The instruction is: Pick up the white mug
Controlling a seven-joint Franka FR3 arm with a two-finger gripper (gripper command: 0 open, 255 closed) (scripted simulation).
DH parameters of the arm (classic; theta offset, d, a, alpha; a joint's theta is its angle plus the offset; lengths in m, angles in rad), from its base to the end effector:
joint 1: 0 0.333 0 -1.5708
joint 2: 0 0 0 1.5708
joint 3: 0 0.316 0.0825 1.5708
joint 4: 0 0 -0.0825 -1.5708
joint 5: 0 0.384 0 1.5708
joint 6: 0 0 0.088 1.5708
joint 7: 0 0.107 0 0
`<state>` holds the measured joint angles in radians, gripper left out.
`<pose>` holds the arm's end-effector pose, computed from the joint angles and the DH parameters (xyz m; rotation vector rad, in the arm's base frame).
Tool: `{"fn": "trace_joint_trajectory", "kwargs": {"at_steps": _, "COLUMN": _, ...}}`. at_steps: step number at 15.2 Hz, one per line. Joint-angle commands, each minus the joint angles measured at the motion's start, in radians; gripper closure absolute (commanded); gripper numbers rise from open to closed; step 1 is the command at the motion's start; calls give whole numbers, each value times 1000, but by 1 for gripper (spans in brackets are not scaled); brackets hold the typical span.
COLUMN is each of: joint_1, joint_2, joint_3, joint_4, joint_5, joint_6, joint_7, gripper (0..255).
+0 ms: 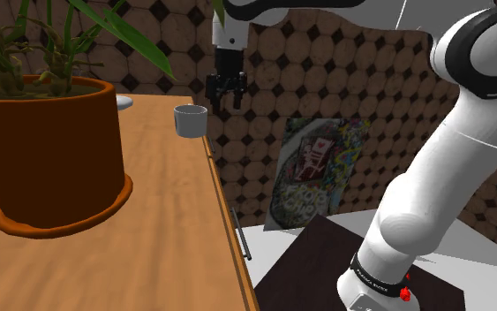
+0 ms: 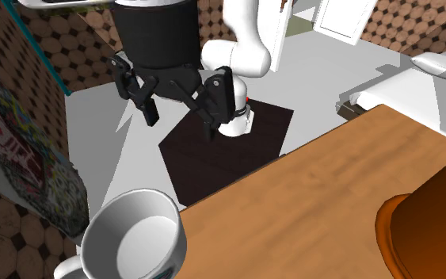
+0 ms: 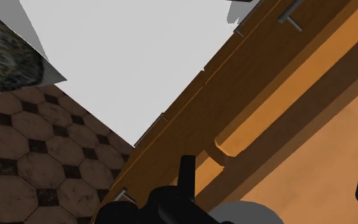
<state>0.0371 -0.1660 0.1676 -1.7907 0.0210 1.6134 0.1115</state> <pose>0.4922 0.1111 0.6107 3.1298 0.1405 -0.0194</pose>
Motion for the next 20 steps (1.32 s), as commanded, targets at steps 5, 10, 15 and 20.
{"fn": "trace_joint_trajectory", "kwargs": {"at_steps": 5, "joint_1": 36, "joint_2": 301, "joint_3": 45, "joint_4": 344, "joint_5": -71, "joint_6": -96, "joint_7": 71, "gripper": 0}}
{"fn": "trace_joint_trajectory", "kwargs": {"at_steps": 10, "joint_1": 110, "joint_2": 617, "joint_3": 59, "joint_4": 779, "joint_5": -151, "joint_6": -261, "joint_7": 111, "gripper": 0}}
{"fn": "trace_joint_trajectory", "kwargs": {"at_steps": 15, "joint_1": 101, "joint_2": 589, "joint_3": 57, "joint_4": 678, "joint_5": -143, "joint_6": -190, "joint_7": 113, "gripper": 0}}
{"fn": "trace_joint_trajectory", "kwargs": {"at_steps": 20, "joint_1": 93, "joint_2": 568, "joint_3": 57, "joint_4": 598, "joint_5": -139, "joint_6": -130, "joint_7": 115, "gripper": 0}}
